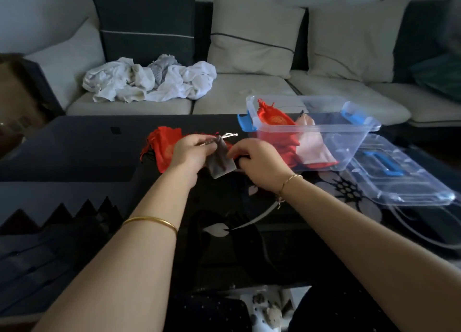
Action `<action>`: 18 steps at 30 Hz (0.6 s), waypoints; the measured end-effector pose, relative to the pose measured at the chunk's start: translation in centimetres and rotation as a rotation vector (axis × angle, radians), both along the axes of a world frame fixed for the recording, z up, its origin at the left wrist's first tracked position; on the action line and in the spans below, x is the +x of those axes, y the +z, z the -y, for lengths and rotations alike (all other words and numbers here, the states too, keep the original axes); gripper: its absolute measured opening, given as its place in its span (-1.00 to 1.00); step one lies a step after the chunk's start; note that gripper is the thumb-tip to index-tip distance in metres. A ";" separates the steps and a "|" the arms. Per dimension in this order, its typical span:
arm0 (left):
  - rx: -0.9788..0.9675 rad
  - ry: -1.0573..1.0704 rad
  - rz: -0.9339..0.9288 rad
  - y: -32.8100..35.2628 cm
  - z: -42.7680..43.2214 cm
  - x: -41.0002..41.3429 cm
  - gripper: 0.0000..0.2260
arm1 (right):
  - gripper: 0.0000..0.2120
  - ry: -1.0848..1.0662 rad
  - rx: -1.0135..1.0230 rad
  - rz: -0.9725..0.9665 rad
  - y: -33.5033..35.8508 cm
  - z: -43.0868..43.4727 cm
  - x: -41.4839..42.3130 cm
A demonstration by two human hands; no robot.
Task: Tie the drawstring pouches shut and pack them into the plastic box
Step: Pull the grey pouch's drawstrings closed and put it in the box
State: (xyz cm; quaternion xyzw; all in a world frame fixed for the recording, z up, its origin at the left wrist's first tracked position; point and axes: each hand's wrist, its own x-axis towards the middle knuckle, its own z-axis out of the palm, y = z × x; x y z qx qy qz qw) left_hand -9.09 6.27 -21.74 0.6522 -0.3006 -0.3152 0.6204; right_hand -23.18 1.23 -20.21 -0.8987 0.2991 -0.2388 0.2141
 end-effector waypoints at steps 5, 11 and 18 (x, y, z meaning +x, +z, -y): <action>0.059 -0.213 0.161 0.1 -0.3 -2.8 -0.80 | -0.55 -0.223 0.338 0.195 -0.2 1.8 -2.9; 0.014 -0.235 0.252 0.2 0.0 -3.7 -0.78 | -0.87 -0.166 0.488 0.139 -1.4 2.1 -3.9; 0.120 -0.224 0.481 -0.3 0.1 -3.3 -0.91 | -0.79 -0.172 0.557 0.206 -1.9 3.0 -4.9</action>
